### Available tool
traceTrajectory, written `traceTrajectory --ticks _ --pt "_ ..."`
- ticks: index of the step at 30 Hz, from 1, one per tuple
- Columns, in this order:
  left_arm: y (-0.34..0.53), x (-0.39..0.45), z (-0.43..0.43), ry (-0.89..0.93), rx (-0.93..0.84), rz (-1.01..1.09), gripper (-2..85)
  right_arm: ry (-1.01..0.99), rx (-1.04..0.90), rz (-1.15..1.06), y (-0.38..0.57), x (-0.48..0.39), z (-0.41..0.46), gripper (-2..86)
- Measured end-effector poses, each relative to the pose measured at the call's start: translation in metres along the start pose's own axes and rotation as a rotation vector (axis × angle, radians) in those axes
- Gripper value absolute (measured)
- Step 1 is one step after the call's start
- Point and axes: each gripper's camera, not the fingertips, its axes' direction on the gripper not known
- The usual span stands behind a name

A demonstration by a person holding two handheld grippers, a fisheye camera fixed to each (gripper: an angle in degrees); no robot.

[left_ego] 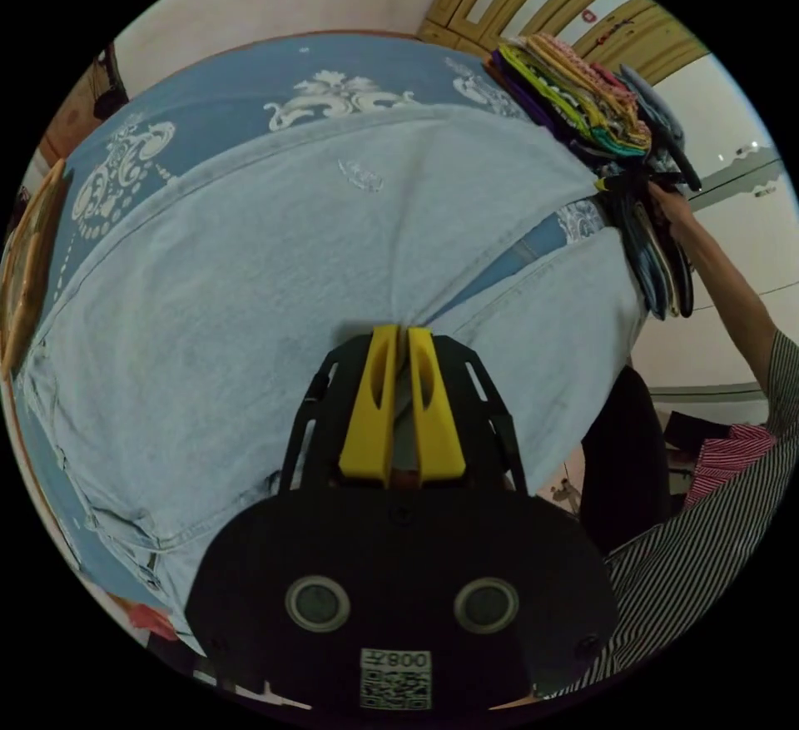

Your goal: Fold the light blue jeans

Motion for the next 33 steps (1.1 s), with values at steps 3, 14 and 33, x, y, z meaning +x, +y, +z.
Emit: traceTrajectory --ticks 3,14,33 --pt "0.010 -0.010 -0.016 0.008 0.015 -0.020 2.3 -0.038 -0.041 0.095 -0.011 -0.015 0.009 6.1" --pt "0.104 -0.070 -0.062 0.073 0.050 -0.150 0.4 -0.058 0.158 0.016 -0.007 -0.155 -0.021 0.3" --pt "0.441 -0.260 -0.242 -0.107 0.454 -0.748 6.3 -0.399 0.104 -0.535 -0.012 -0.614 -0.026 3.2"
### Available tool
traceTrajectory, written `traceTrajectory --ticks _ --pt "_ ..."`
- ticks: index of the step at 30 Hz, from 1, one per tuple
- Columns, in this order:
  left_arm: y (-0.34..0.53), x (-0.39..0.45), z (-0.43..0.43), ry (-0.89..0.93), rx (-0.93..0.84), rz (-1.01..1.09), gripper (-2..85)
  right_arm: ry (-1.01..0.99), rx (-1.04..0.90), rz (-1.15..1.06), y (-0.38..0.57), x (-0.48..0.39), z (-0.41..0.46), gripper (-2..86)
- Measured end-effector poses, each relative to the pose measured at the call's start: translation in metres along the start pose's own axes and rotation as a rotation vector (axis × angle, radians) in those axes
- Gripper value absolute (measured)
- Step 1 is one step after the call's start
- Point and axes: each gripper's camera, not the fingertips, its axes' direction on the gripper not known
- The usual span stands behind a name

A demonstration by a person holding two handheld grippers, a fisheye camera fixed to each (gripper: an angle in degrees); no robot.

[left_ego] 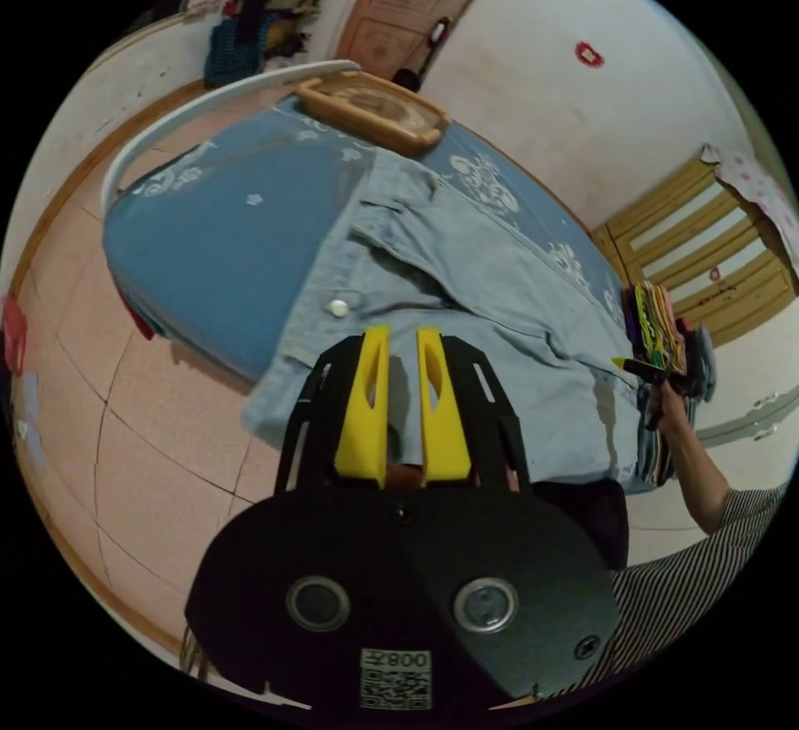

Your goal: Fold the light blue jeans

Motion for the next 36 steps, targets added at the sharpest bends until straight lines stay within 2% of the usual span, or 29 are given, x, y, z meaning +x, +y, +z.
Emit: traceTrajectory --ticks 4,8,16,23,29,36 --pt "-0.023 -0.047 -0.003 -0.047 -0.052 0.013 7.8 -0.040 -0.047 -0.211 -0.080 -0.129 0.052 5.7" --pt "-0.032 -0.080 0.016 -0.079 -0.191 0.029 8.2 0.021 -0.100 -0.358 -0.138 -0.234 0.100 6.1" --pt "-0.024 -0.117 -0.016 -0.099 -0.120 0.101 2.1 0.157 -0.168 -0.572 -0.229 -0.415 0.199 6.7" --pt "-0.026 -0.160 -0.037 0.022 -0.116 0.044 1.2 0.248 -0.234 -0.606 -0.275 -0.495 0.264 7.5" --pt "-0.031 -0.181 -0.054 0.023 -0.119 0.060 0.4 0.357 -0.247 -0.625 -0.305 -0.544 0.297 3.4" --pt "-0.044 -0.189 -0.101 0.077 0.053 0.088 0.3 0.128 -0.149 -0.535 -0.341 -0.563 0.277 1.7"
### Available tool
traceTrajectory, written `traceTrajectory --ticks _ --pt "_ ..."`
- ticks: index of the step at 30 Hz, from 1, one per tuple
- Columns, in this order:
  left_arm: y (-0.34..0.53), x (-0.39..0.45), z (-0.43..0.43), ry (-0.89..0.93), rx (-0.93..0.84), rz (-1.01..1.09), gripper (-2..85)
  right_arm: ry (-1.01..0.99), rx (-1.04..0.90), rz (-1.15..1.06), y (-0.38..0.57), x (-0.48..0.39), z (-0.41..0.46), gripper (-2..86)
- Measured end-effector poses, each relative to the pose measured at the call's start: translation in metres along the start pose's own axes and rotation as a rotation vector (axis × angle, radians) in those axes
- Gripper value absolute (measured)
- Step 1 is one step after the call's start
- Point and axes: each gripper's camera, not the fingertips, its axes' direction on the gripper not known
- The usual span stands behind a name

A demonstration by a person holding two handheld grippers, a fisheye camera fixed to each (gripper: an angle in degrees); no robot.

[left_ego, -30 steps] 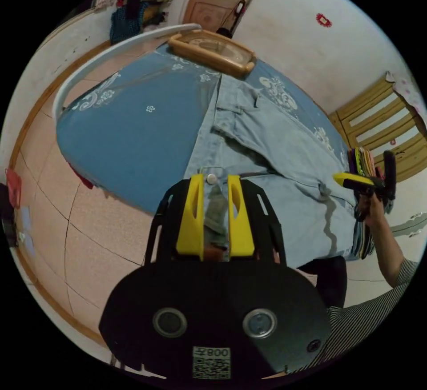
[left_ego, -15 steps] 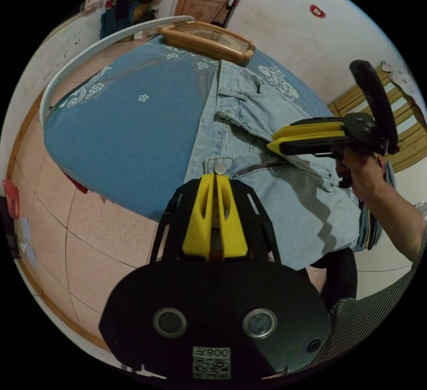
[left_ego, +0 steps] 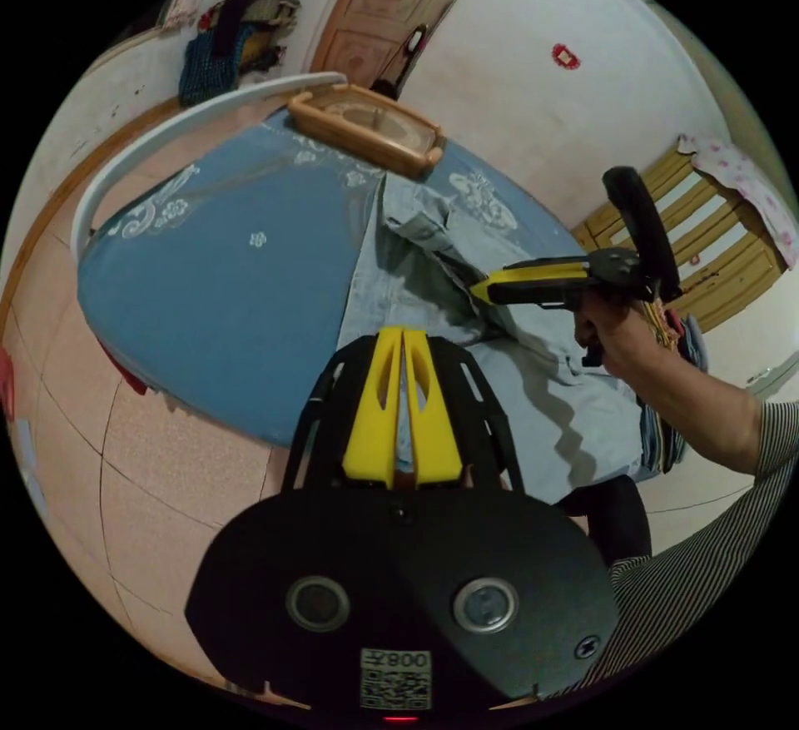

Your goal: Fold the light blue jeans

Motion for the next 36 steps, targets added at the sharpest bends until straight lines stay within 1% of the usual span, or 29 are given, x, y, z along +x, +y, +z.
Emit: traceTrajectory --ticks 1,4,7,10,13,14,16,19,25,28,30,31,32,34,36 --pt "-0.006 0.000 -0.005 0.008 0.020 0.013 0.4 -0.062 0.029 0.018 -0.004 0.004 -0.006 1.6" --pt "-0.020 0.000 -0.009 -0.042 0.006 0.047 0.9 -0.122 0.080 0.046 -0.011 0.010 -0.016 1.4" --pt "-0.022 -0.007 0.000 -0.013 -0.070 0.032 2.6 -0.134 0.081 0.046 -0.022 0.008 -0.013 1.3" --pt "-0.014 -0.015 0.014 -0.011 -0.157 0.004 6.3 -0.138 0.056 0.048 -0.033 0.004 -0.002 1.3" --pt "-0.009 -0.019 0.030 -0.033 -0.236 -0.006 7.2 -0.148 0.049 0.054 -0.043 0.001 0.006 1.3" --pt "-0.009 -0.018 0.028 -0.069 -0.214 0.003 6.5 -0.149 0.050 0.055 -0.045 0.000 0.007 1.3" --pt "-0.011 -0.015 0.029 -0.133 -0.228 0.020 4.5 -0.153 0.053 0.060 -0.051 0.000 0.010 1.3" --pt "-0.016 -0.009 0.031 -0.163 -0.253 0.070 1.8 -0.166 0.064 0.068 -0.057 0.001 0.010 1.3" --pt "-0.019 -0.014 0.020 -0.101 -0.202 0.019 2.2 -0.197 0.084 0.091 -0.062 0.004 0.012 1.3" --pt "-0.019 -0.014 0.027 -0.047 -0.243 0.010 4.9 -0.208 0.089 0.099 -0.064 0.006 0.014 1.4" --pt "-0.020 -0.010 0.029 -0.083 -0.238 0.024 4.5 -0.218 0.089 0.106 -0.065 0.007 0.015 1.4" --pt "-0.022 -0.007 0.034 -0.104 -0.275 0.047 2.9 -0.219 0.089 0.107 -0.066 0.008 0.015 1.4" --pt "-0.023 -0.002 0.034 -0.127 -0.264 0.063 1.8 -0.219 0.089 0.107 -0.066 0.008 0.015 1.4" --pt "-0.025 0.002 0.034 -0.141 -0.264 0.072 1.2 -0.216 0.093 0.102 -0.065 0.008 0.015 1.4" --pt "-0.027 0.003 0.030 -0.119 -0.233 0.054 0.9 -0.220 0.101 0.103 -0.064 0.009 0.013 1.4"
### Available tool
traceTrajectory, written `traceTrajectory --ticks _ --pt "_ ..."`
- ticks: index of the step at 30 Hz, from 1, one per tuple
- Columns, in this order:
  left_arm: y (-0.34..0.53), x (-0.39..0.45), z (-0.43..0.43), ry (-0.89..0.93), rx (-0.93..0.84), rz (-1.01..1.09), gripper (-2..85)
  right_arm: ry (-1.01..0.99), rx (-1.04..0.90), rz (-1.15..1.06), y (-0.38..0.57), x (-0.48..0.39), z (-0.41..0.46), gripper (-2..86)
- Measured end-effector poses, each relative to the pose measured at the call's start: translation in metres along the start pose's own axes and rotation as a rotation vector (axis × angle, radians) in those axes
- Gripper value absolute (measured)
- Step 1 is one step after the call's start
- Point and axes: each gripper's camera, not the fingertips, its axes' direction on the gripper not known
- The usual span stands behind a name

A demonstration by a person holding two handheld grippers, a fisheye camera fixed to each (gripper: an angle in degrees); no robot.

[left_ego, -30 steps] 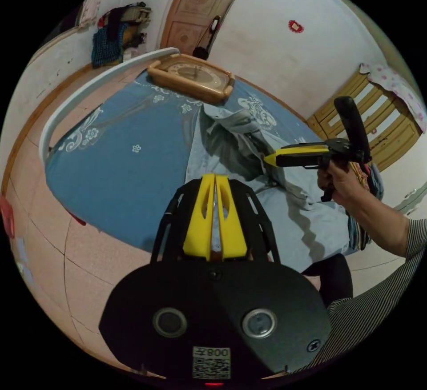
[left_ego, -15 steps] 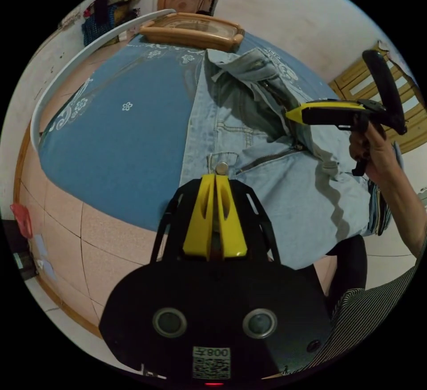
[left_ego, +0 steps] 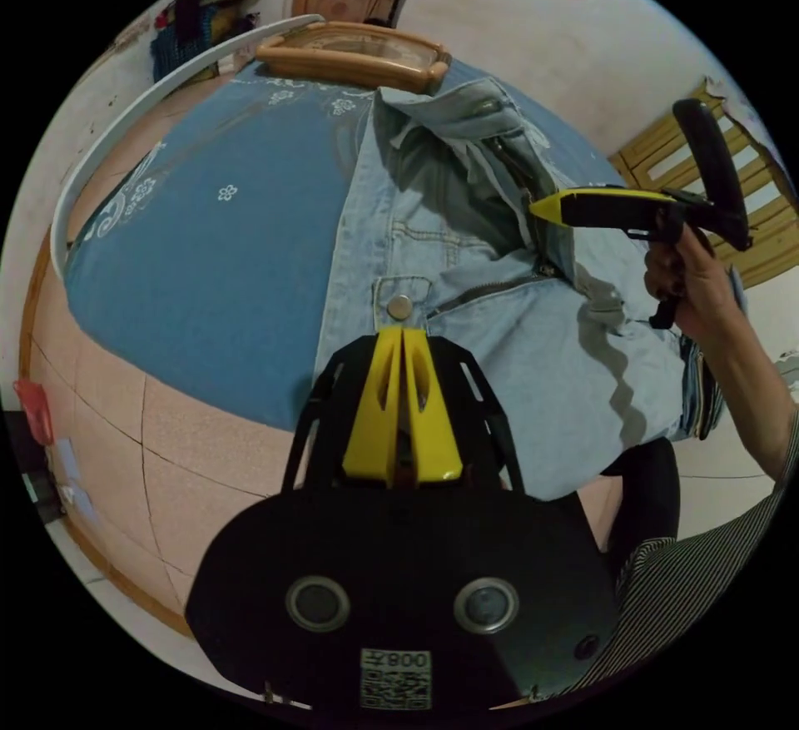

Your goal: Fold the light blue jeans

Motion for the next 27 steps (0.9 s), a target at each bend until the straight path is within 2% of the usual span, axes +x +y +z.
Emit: traceTrajectory --ticks 4,8,10,13,18,22,27 --pt "-0.005 0.003 -0.014 0.001 0.072 -0.020 1.4 -0.033 0.045 0.018 0.005 0.005 -0.010 1.4" --pt "-0.012 0.009 0.000 -0.021 -0.048 -0.019 6.5 -0.039 0.052 0.027 0.008 0.007 -0.012 1.4" --pt "-0.010 0.013 0.003 -0.036 -0.029 -0.018 7.1 -0.043 0.047 0.032 0.010 0.008 -0.010 1.5" --pt "-0.012 0.024 0.006 -0.147 -0.033 0.025 4.8 -0.046 0.039 0.038 0.013 0.008 -0.006 1.5" --pt "-0.016 0.034 0.008 -0.157 -0.033 0.044 2.4 -0.051 0.038 0.044 0.018 0.008 -0.006 1.5" --pt "-0.016 0.035 -0.006 -0.073 0.052 0.004 1.8 -0.054 0.050 0.041 0.023 0.006 -0.010 1.5" --pt "-0.032 0.040 -0.022 -0.074 0.139 0.015 1.5 -0.068 0.121 0.028 0.033 0.000 -0.024 1.5"
